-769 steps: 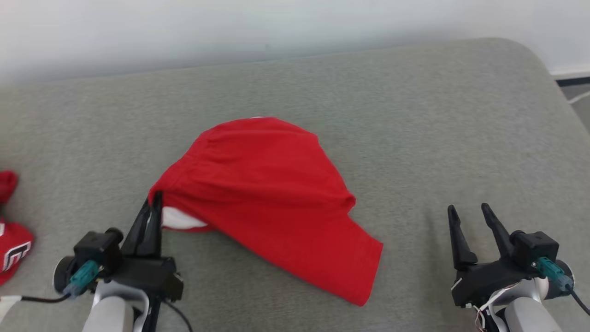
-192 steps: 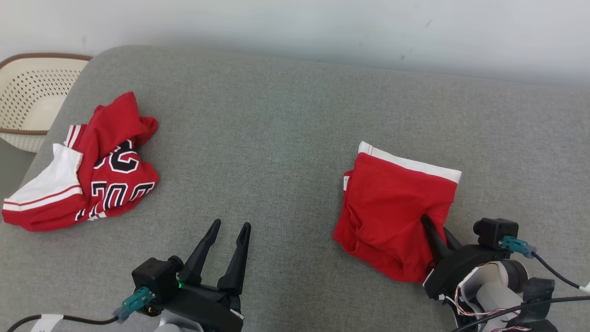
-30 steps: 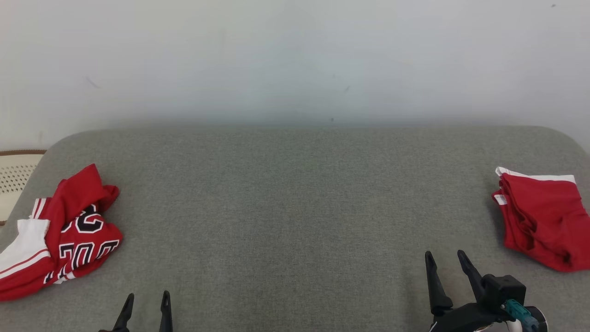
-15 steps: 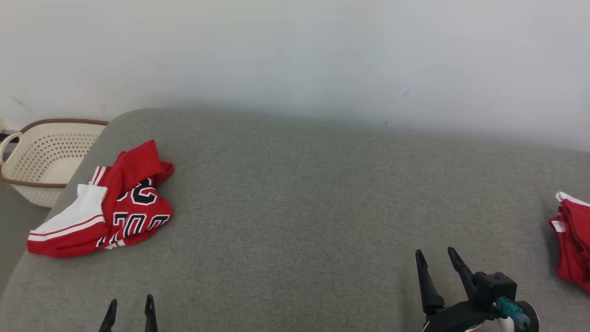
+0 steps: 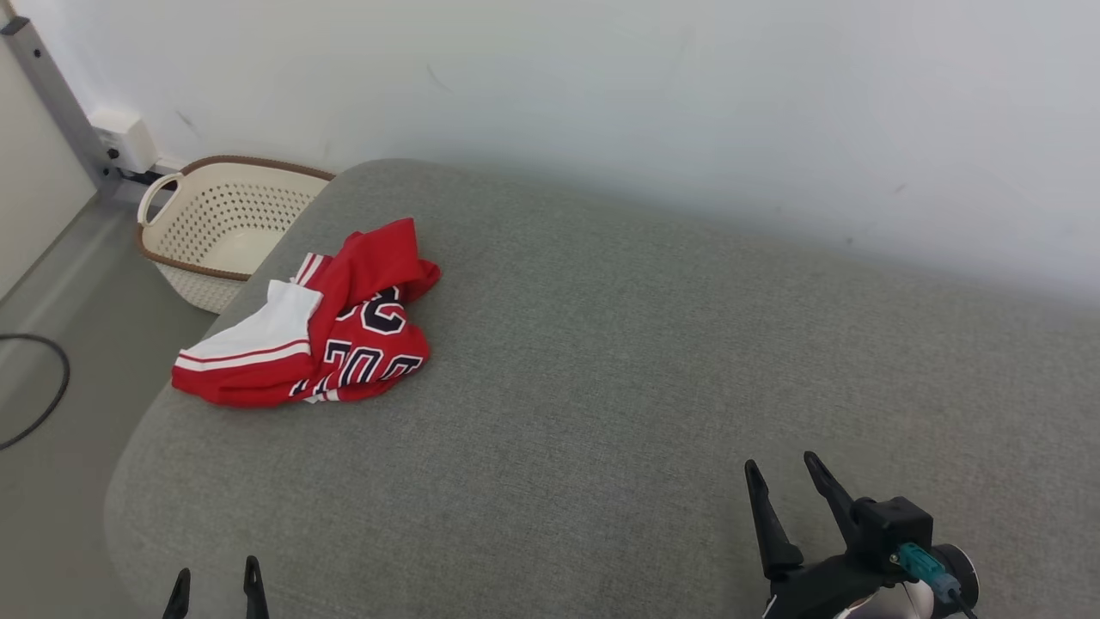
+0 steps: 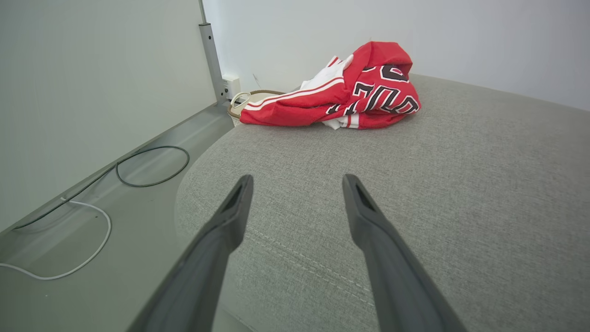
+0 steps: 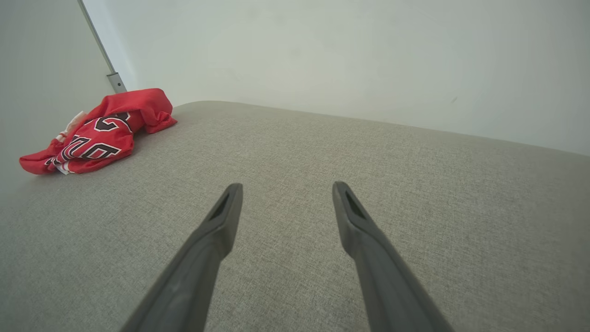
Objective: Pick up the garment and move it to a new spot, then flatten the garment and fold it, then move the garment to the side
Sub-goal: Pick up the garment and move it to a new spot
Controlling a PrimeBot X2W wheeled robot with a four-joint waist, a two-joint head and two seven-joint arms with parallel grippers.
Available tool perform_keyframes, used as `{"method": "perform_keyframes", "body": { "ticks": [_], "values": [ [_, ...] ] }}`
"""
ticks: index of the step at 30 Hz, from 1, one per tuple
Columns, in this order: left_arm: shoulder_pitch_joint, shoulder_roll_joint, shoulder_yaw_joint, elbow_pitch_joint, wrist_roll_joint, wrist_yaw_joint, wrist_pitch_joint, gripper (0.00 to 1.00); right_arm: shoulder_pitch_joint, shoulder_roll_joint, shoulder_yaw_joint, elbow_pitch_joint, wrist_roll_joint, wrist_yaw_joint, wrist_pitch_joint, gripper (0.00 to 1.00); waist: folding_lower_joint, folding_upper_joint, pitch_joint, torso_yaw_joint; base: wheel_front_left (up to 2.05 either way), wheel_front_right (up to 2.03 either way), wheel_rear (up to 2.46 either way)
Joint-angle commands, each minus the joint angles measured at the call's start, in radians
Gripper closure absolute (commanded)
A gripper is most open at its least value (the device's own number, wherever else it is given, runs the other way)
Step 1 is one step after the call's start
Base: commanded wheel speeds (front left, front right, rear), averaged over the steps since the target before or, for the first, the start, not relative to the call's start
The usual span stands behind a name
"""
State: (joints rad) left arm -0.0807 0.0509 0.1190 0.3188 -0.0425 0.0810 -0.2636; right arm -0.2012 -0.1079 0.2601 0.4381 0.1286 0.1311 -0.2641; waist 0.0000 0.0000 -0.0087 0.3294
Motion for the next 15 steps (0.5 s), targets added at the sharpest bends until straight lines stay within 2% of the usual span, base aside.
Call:
{"method": "perform_keyframes", "body": {
  "ticks": [1, 11, 15],
  "values": [
    [0.022, 0.0, 0.006, 0.002, -0.003, 0.0, -0.002, 0.0, -0.016, -0.007, 0.009, 0.001, 0.002, -0.001, 0.0, 0.0, 0.0, 0.0, 0.011, 0.035, 0.0, 0.0, 0.0],
    [-0.023, 0.0, 0.031, -0.013, -0.023, -0.032, -0.002, 0.0, -0.041, -0.021, 0.016, -0.014, 0.006, -0.001, 0.0, 0.0, 0.0, 0.0, 0.055, 0.025, 0.0, 0.0, 0.0],
    [-0.089, 0.0, 0.052, 0.01, -0.074, -0.099, -0.002, 0.0, -0.063, -0.044, 0.019, -0.025, 0.005, -0.001, 0.0, 0.0, 0.0, 0.0, 0.106, 0.0, 0.0, 0.0, 0.0]
  ]
}}
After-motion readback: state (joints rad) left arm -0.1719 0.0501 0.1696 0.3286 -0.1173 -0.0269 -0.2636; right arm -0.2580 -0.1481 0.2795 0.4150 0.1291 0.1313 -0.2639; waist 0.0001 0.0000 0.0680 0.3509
